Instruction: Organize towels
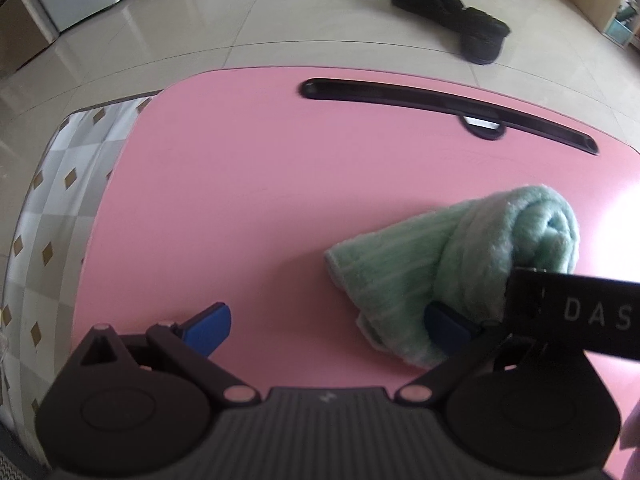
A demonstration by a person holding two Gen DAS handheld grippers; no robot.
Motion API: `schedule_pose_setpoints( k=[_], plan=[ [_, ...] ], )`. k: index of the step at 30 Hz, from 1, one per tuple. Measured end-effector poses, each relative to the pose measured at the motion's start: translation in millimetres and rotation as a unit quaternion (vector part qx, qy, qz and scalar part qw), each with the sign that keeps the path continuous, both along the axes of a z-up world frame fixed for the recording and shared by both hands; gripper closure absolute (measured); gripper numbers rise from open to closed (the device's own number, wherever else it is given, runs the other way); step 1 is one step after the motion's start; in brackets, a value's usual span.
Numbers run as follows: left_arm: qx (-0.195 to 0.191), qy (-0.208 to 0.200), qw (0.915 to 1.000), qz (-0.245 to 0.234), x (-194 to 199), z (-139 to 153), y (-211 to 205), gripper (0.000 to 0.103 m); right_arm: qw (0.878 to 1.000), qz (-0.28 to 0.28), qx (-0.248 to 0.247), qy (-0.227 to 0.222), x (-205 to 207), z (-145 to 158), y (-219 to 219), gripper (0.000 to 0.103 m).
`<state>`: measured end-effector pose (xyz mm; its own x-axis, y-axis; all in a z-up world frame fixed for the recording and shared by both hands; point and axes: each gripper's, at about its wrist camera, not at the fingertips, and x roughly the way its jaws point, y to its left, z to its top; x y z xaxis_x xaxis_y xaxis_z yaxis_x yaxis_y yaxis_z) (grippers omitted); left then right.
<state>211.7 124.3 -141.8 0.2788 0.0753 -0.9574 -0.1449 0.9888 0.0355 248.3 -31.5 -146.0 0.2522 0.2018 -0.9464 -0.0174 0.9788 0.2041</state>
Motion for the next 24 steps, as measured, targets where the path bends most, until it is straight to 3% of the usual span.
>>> schedule_pose_setpoints(
  k=[24],
  plan=[
    [0.039, -0.004, 0.9957, 0.084, -2, 2, 56, 0.000, 0.999, 0.042, 0.022, -0.010, 15, 1, 59, 0.017]
  ],
)
